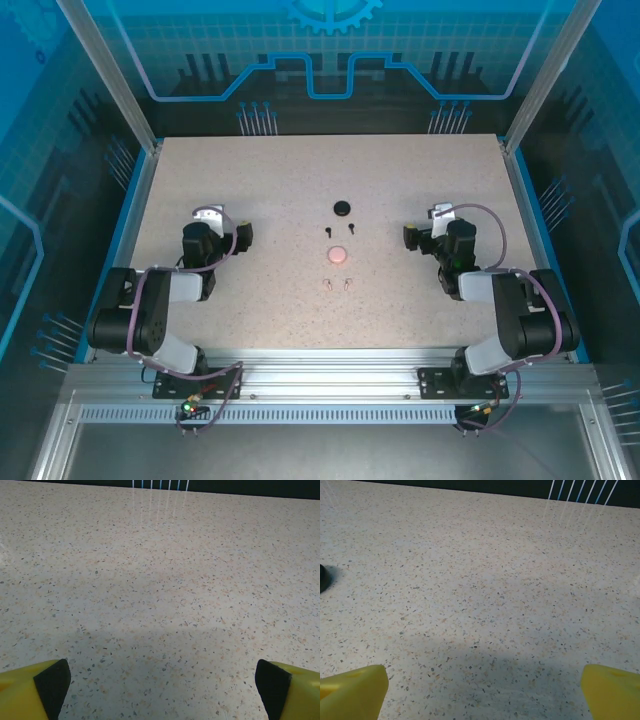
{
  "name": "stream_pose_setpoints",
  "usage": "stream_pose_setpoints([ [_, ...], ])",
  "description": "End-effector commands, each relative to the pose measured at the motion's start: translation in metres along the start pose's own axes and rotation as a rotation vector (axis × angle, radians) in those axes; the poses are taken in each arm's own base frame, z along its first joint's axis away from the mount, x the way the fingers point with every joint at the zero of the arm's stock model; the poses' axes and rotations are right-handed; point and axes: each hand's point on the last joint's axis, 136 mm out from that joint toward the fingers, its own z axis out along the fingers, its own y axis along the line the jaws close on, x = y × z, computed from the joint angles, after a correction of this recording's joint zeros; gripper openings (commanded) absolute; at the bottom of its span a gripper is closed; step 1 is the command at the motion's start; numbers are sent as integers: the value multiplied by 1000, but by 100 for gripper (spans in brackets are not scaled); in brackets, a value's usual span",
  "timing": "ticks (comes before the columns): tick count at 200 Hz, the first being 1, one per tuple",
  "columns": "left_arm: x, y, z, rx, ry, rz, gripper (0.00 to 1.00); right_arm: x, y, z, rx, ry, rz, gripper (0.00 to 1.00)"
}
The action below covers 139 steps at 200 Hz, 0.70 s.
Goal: Insert the wireless bluetooth earbuds into the charging case
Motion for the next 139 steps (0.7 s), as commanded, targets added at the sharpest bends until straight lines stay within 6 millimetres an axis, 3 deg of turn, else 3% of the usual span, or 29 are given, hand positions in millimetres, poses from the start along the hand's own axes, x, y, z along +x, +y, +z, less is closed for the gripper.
stream_pose_setpoints([
  [1,-5,0,1,14,-9,-10,99,-6,-4,3,0,-12,-6,100],
  [128,-6,-1,1,17,-11,-8,99,-6,-5,2,-6,-14,1,100],
  [139,-8,-4,0,34,-15,3,99,-12,-11,1,46,-17,9,100],
])
